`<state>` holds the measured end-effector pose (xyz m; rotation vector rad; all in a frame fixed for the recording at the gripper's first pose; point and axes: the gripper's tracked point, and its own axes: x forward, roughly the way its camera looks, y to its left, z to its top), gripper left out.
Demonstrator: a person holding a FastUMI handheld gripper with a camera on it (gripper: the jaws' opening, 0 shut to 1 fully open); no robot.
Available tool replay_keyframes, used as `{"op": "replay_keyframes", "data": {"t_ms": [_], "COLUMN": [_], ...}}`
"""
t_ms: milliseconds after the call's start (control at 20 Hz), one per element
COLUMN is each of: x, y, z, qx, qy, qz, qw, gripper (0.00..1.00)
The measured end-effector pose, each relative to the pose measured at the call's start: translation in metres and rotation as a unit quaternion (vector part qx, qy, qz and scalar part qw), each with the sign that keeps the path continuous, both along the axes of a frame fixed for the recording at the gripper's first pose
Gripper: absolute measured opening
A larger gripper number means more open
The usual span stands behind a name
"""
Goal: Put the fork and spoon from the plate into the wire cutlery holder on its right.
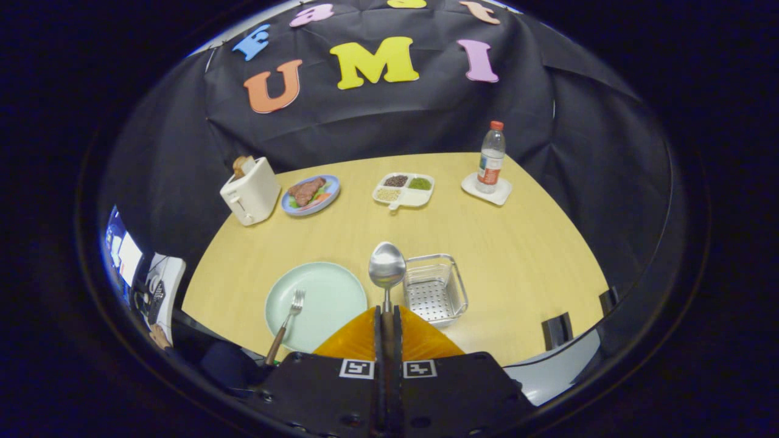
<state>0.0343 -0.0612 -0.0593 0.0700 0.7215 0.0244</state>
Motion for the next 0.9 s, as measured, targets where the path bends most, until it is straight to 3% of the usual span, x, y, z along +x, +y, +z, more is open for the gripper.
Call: {"op": "replay_keyframes", "data": {"t_ms": [300, 900], "x": [-0.005, 0.011], "y": [-0.021, -0.038], "z": [-0.022, -0.032], "qx": [0.005, 0.016], "qy": [0.078, 0.166], "qz": [-0.005, -0.042], "qw": [0.997, 0.985], "gripper": [0.03, 0.03]}}
